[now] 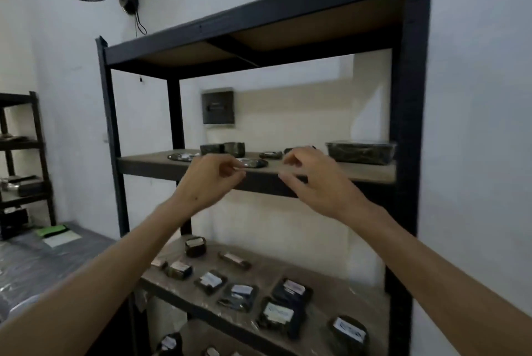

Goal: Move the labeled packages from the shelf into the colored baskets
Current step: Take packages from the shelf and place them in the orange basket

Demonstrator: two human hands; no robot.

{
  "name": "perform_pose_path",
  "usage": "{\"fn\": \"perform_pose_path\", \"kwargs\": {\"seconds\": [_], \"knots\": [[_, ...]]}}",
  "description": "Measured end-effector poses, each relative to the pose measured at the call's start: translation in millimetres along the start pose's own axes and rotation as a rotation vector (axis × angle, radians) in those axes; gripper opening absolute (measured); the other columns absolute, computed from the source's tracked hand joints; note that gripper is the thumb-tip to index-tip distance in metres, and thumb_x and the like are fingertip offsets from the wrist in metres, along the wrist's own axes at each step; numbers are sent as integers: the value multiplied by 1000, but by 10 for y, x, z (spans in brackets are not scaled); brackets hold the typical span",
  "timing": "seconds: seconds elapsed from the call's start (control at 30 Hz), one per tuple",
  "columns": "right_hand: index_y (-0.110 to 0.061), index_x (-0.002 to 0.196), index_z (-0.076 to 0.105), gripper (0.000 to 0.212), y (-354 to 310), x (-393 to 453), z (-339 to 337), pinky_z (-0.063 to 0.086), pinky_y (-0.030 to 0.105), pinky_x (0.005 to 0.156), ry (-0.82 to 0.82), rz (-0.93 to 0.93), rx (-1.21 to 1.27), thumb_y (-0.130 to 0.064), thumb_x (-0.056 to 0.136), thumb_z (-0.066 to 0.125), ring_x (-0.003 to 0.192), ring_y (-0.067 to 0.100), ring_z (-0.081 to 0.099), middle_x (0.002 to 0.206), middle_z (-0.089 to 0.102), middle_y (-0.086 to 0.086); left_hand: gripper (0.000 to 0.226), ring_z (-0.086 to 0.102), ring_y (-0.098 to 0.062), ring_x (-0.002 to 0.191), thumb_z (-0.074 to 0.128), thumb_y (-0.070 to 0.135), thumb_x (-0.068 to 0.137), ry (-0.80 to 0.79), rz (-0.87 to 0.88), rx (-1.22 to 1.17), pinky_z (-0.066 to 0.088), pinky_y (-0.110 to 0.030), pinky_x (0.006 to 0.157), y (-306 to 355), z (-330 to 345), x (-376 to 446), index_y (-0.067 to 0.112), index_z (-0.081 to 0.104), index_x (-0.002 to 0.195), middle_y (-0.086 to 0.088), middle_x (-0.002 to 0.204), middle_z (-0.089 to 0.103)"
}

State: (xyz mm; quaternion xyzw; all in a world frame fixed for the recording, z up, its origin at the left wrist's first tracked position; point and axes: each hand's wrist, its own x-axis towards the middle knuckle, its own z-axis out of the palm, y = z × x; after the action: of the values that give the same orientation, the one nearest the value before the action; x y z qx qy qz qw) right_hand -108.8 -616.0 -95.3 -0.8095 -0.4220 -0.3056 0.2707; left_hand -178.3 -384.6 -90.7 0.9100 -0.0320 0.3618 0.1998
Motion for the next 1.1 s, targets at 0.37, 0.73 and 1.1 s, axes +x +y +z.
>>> {"fn": "perform_pose_path", "kwargs": {"seconds": [0.37,0.73,1.1], "knots": [[-20,109,64,32,-126,2155,942,52,33,85,-276,108,-176,-49,96,55,97,12,58,109,64,-4,28,67,-15,96,68,35,91,-159,-124,31,51,-26,81,-1783,-640,1495,20,71,114,1,102,72],[-23,116,63,48,-286,2932,1790,47,33,83,-516,380,-313,-63,92,53,98,15,57,109,62,-6,48,58,-19,113,62,45,93,-547,-74,6,51,-37,99,-2920,-308,2479,19,59,133,-1,130,60],[-33,107,70,62,-396,2896,1840,45,41,103,-640,598,-311,-83,76,52,105,9,59,105,64,-19,63,59,-9,112,70,73,72,-888,42,-182,46,-29,102,-3421,-265,2607,21,72,108,9,115,65]]}}
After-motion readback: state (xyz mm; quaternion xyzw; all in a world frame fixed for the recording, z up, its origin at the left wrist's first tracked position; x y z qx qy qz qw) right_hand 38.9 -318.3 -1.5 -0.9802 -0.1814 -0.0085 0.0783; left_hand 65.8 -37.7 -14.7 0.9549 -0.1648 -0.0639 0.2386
